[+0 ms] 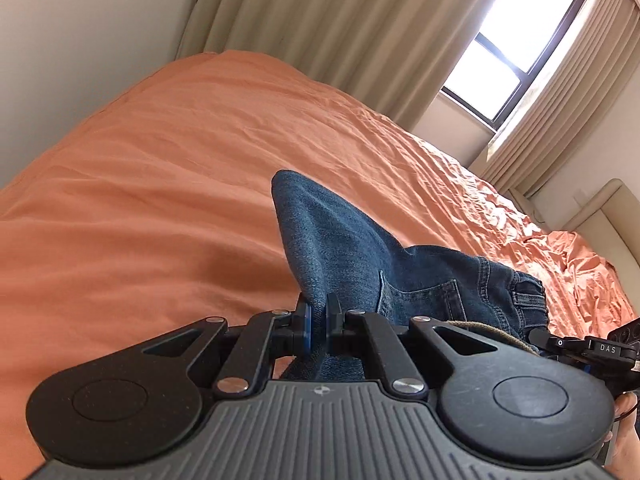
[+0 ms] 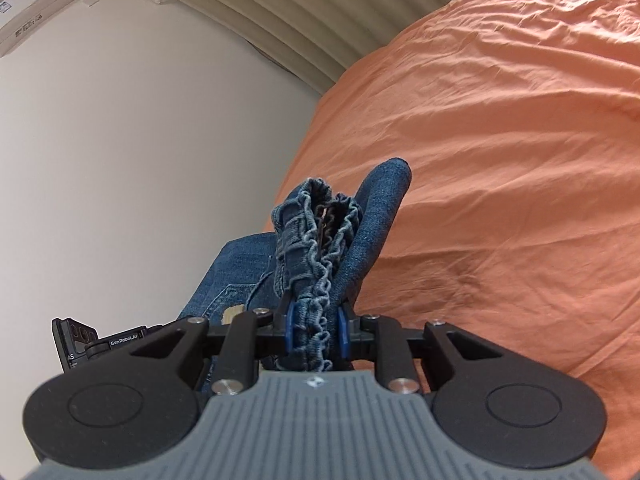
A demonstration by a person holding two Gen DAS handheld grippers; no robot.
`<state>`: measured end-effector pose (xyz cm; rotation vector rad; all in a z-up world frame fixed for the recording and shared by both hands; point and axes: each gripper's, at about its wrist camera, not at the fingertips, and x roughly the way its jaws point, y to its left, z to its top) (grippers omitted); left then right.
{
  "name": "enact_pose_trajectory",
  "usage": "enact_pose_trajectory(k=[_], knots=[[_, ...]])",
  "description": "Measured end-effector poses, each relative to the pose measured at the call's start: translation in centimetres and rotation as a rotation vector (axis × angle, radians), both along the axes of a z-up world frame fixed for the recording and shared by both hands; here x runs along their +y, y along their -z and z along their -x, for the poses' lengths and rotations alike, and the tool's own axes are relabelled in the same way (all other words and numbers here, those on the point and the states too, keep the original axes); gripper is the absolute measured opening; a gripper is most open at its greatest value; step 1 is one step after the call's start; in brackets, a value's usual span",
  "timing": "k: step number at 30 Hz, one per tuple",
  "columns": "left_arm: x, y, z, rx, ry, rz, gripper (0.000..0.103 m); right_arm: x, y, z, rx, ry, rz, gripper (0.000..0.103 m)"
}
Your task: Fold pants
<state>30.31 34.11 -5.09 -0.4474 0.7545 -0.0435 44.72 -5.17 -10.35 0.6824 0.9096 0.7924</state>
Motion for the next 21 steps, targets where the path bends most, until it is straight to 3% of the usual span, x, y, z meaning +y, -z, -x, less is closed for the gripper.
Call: enact_pose_trajectory(k=[4, 9, 12, 14, 20, 21], knots=[[2.3, 2.5, -1.2, 0.043, -0.003, -0.012, 0.006, 2.8, 3.1, -1.2, 0.049, -0.011, 0.005, 0.016], [4.5, 7.8, -1.8, 0.122, 0.005, -0.009, 0.006, 4.6, 8.1, -2.1, 0.135, -0.019, 0.059, 0.016], [4.8, 10.8, -1.9, 0.172, 0.019, -0.076, 0.006, 4.1, 10.9, -2.2, 0.189, 0.016, 0.092, 0.017], [5.6, 12.1, -1.7, 0.184, 0.025, -0.047, 0.007, 3.4, 12.8, -2.4, 0.243, 0.037, 0.076, 0.017], [5.5, 14.0, -2.3, 0.204, 0.069, -0.087, 0.009, 4.9, 13.8, -2.3, 0.238, 0.081, 0.149, 0.023], [5.5, 13.9, -2.4, 0.209, 0.065, -0.081, 0.014, 5.2, 13.5, -2.1, 0.231, 0.084, 0.17, 0.027]])
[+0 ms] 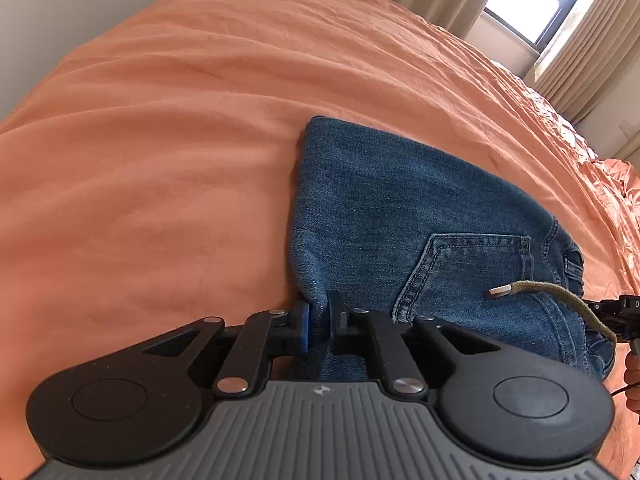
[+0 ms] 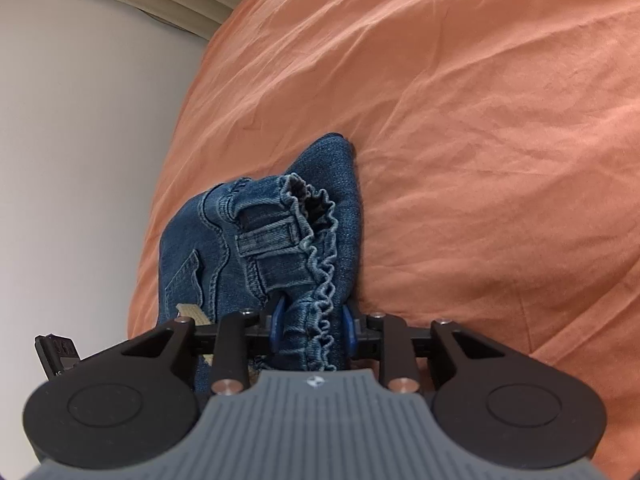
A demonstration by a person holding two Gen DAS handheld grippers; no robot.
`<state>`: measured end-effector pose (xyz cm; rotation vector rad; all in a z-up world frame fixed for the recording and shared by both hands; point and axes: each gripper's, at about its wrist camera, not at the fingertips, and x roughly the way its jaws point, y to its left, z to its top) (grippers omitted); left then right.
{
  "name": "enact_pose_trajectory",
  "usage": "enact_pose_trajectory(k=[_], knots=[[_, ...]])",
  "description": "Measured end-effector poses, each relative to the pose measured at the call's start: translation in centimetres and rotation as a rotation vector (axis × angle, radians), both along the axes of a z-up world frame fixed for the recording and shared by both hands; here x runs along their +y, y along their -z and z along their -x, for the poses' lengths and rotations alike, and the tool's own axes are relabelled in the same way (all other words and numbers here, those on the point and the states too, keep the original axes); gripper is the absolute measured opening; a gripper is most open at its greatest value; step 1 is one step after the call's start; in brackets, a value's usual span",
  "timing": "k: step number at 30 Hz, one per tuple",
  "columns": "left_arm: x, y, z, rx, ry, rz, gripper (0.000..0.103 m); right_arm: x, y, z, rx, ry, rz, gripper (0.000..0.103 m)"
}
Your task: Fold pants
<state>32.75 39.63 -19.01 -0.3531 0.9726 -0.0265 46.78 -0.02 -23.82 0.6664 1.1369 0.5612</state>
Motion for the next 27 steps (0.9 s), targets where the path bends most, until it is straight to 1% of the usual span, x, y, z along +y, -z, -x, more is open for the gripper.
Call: enact_pose_trajectory(k=[3, 5, 6, 8, 10, 11, 12, 13, 15, 16, 17, 19, 21, 22, 24, 27], knots=[[0.7, -0.6, 0.2, 0.028, -0.029, 0.021, 0.023, 0.7, -2.1, 0.5, -0.057, -0.015, 0.101, 0.037], [1.2, -1.0, 1.1, 0.046, -0.032, 0.021, 0.025, 1.0, -3.7, 1.2, -0.117, -0.04, 0.183, 0.041], [1.3, -1.3, 1.6, 0.053, -0.021, 0.007, 0.026, 1.2, -4.5, 1.8, -0.151, -0.046, 0.224, 0.041], [1.2, -2.2, 2.9, 0.056, -0.004, -0.046, 0.026, 1.7, -6.4, 3.2, -0.242, -0.056, 0.322, 0.041], [1.0, -3.4, 4.5, 0.036, -0.022, -0.101, 0.026, 2.1, -7.8, 4.9, -0.328, -0.061, 0.398, 0.04], [0.9, -4.1, 5.2, 0.012, -0.038, -0.122, 0.025, 2.3, -8.6, 5.8, -0.378, -0.068, 0.426, 0.04], [0.8, -4.7, 5.9, -0.013, -0.047, -0.119, 0.025, 2.6, -9.2, 6.6, -0.419, -0.075, 0.442, 0.04], [0.8, -5.1, 6.5, -0.032, -0.045, -0.095, 0.025, 1.6, -9.9, 8.2, -0.464, -0.092, 0.447, 0.04], [0.4, -5.6, 7.7, -0.052, -0.01, -0.05, 0.025, 2.6, -10.7, 9.9, -0.534, -0.141, 0.448, 0.04], [-0.3, -5.6, 8.0, -0.056, 0.018, -0.061, 0.025, 3.0, -10.9, 10.7, -0.57, -0.176, 0.459, 0.04], [-1.1, -5.5, 8.4, -0.052, 0.048, -0.089, 0.025, 3.9, -10.8, 11.2, -0.585, -0.207, 0.477, 0.039], [-2.6, -4.5, 8.5, -0.016, 0.094, -0.159, 0.025, 5.0, -10.1, 11.8, -0.574, -0.239, 0.494, 0.039], [-3.6, -3.2, 8.6, 0.006, 0.119, -0.223, 0.025, 5.6, -8.4, 11.6, -0.516, -0.235, 0.507, 0.039], [-3.8, -2.6, 8.6, 0.017, 0.129, -0.246, 0.026, 5.7, -7.5, 11.4, -0.503, -0.227, 0.52, 0.038], [-3.8, -1.7, 8.6, 0.044, 0.12, -0.245, 0.028, 5.9, -6.4, 11.0, -0.485, -0.218, 0.532, 0.038], [-4.2, -1.9, 7.8, 0.08, 0.128, -0.284, 0.029, 6.3, -6.6, 10.3, -0.46, -0.219, 0.555, 0.038]])
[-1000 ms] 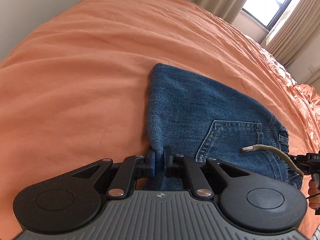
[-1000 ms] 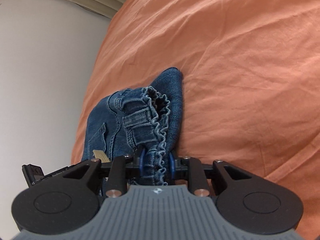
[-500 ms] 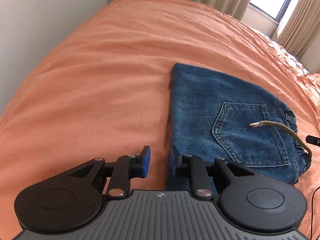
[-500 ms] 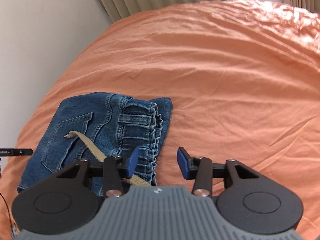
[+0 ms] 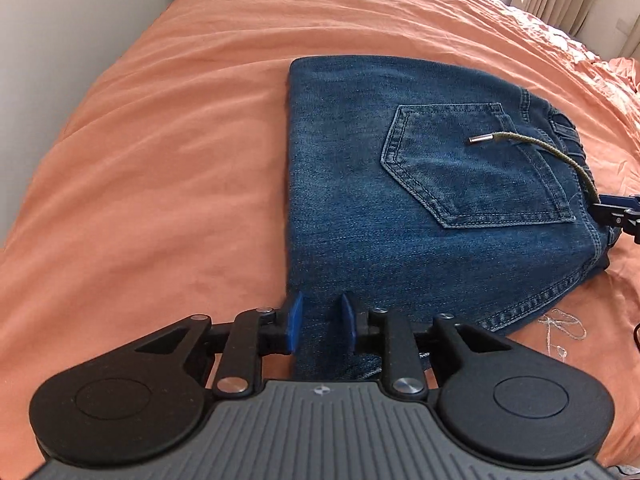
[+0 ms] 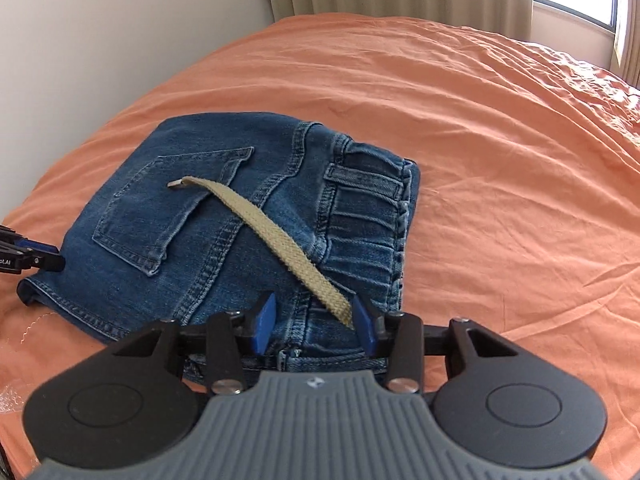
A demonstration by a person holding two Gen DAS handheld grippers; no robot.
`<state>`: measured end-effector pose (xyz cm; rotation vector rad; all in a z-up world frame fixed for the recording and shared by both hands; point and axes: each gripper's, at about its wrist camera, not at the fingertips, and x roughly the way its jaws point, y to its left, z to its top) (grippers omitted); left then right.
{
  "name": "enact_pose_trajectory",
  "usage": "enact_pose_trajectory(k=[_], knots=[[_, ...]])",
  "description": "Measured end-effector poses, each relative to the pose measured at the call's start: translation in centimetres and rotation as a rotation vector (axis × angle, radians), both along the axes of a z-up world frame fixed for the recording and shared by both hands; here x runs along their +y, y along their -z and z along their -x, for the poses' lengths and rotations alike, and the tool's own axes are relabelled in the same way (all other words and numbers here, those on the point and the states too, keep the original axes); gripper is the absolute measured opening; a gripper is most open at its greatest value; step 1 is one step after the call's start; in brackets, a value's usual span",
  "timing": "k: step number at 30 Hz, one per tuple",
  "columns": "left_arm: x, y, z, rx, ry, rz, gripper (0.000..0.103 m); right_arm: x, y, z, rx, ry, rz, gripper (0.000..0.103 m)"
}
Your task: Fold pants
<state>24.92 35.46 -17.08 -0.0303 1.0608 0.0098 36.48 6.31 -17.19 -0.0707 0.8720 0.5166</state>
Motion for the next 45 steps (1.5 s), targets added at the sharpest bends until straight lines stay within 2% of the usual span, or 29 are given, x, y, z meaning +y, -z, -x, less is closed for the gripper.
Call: enact_pose_trajectory(k=[3, 5, 6, 12, 14, 15, 18, 22, 23, 24, 27, 29, 31, 34, 40, 45], knots=[[-0.5, -1.6, 0.2, 0.001, -0.002, -0.047, 0.029, -0.3, -1.6, 0.1, -0.003, 0.001, -0.013, 0.04], [-0.6, -3.2, 1.0, -0.024, -0.005, -0.067, 0.029, -0.8, -3.1, 0.8, -0.025, -0.002, -0.037, 0.046], [-0.6, -4.2, 1.6, -0.04, -0.001, -0.071, 0.029, -1.1, -4.0, 1.5, -0.044, 0.0, -0.043, 0.052], [-0.9, -11.9, 5.7, -0.139, -0.013, -0.099, 0.031, -2.6, -9.7, 5.5, -0.158, -0.02, -0.082, 0.066], [-1.5, -14.7, 7.1, -0.185, -0.014, -0.098, 0.036, -3.2, -11.7, 7.3, -0.205, -0.028, -0.103, 0.072], [-2.0, -16.1, 7.9, -0.209, -0.01, -0.112, 0.038, -3.4, -12.7, 8.3, -0.232, -0.027, -0.114, 0.08], [-4.2, -19.4, 10.6, -0.302, 0.004, -0.167, 0.045, -4.3, -15.1, 11.5, -0.308, -0.026, -0.138, 0.081], [-7.8, -22.1, 14.2, -0.427, -0.004, -0.235, 0.052, -5.3, -17.4, 15.9, -0.391, -0.029, -0.165, 0.081], [-8.8, -22.5, 15.3, -0.47, -0.018, -0.251, 0.062, -5.6, -17.8, 17.0, -0.411, -0.023, -0.172, 0.081], [-9.7, -22.8, 16.3, -0.514, -0.025, -0.25, 0.075, -6.0, -18.2, 18.2, -0.433, -0.013, -0.179, 0.081], [-12.0, -23.2, 18.8, -0.623, -0.031, -0.231, 0.095, -6.7, -18.8, 21.2, -0.487, 0.01, -0.178, 0.081], [-13.6, -23.3, 20.0, -0.662, -0.057, -0.239, 0.101, -6.7, -19.0, 23.1, -0.523, 0.014, -0.152, 0.081], [-15.0, -22.9, 20.7, -0.685, -0.087, -0.267, 0.101, -6.7, -18.9, 24.7, -0.556, 0.014, -0.131, 0.081], [-16.9, -21.3, 20.9, -0.695, -0.123, -0.315, 0.101, -7.2, -18.5, 26.9, -0.572, 0.039, -0.164, 0.081], [-18.1, -17.6, 21.2, -0.623, -0.164, -0.249, 0.101, -7.6, -16.3, 28.6, -0.508, 0.095, -0.152, 0.081], [-18.2, -14.6, 20.9, -0.533, -0.221, -0.202, 0.101, -6.2, -13.1, 27.6, -0.417, 0.115, -0.111, 0.081]])
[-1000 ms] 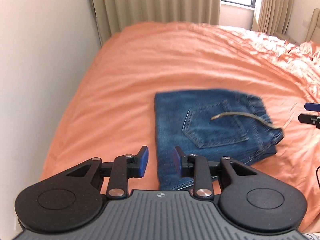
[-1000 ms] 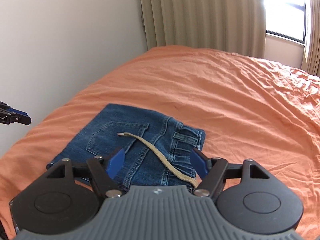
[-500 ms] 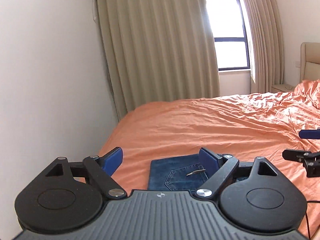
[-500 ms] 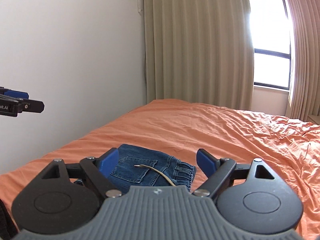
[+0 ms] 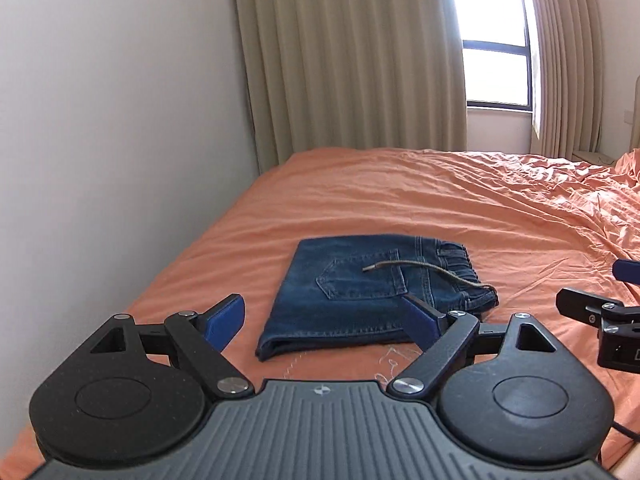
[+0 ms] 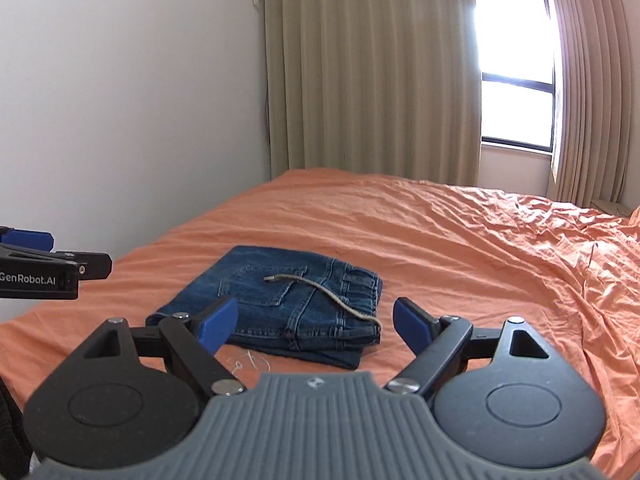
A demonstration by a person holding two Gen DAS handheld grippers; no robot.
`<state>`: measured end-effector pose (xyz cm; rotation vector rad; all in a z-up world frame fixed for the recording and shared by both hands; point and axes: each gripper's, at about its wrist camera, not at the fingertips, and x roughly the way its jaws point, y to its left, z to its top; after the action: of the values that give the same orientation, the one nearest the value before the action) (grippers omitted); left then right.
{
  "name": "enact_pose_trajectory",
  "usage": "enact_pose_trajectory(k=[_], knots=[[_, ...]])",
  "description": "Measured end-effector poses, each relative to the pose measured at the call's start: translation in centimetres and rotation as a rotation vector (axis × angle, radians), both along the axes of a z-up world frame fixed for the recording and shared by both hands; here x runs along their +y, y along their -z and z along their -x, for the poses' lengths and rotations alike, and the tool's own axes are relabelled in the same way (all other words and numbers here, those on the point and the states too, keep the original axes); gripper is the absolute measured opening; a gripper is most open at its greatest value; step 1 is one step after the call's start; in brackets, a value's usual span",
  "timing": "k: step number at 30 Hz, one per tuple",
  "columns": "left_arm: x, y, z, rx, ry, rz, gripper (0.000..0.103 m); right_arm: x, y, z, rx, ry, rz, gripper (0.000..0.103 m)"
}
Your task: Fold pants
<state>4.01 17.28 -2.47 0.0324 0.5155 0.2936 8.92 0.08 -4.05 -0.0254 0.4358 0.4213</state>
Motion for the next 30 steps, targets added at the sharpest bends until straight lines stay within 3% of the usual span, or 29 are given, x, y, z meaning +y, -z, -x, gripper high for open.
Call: enact_pose_trajectory(k=[6, 12, 30], knots=[[-0.5, 3.4, -0.9, 0.08, -0.015, 0.02, 0.101, 2.1, 4.1, -2.2, 0.084, 0.037, 0.034, 0.081], [-0.9, 5.3, -1.0, 0.117, -0.011, 0.048, 0.101, 2.6, 6.3, -2.6, 0.102, 0.059, 0.067, 0.081], [-2.3, 5.1, -1.4, 0.125, -0.005, 0.042, 0.101, 0.8, 5.7, -3.1, 0.103, 0.082, 0.024, 0.081]])
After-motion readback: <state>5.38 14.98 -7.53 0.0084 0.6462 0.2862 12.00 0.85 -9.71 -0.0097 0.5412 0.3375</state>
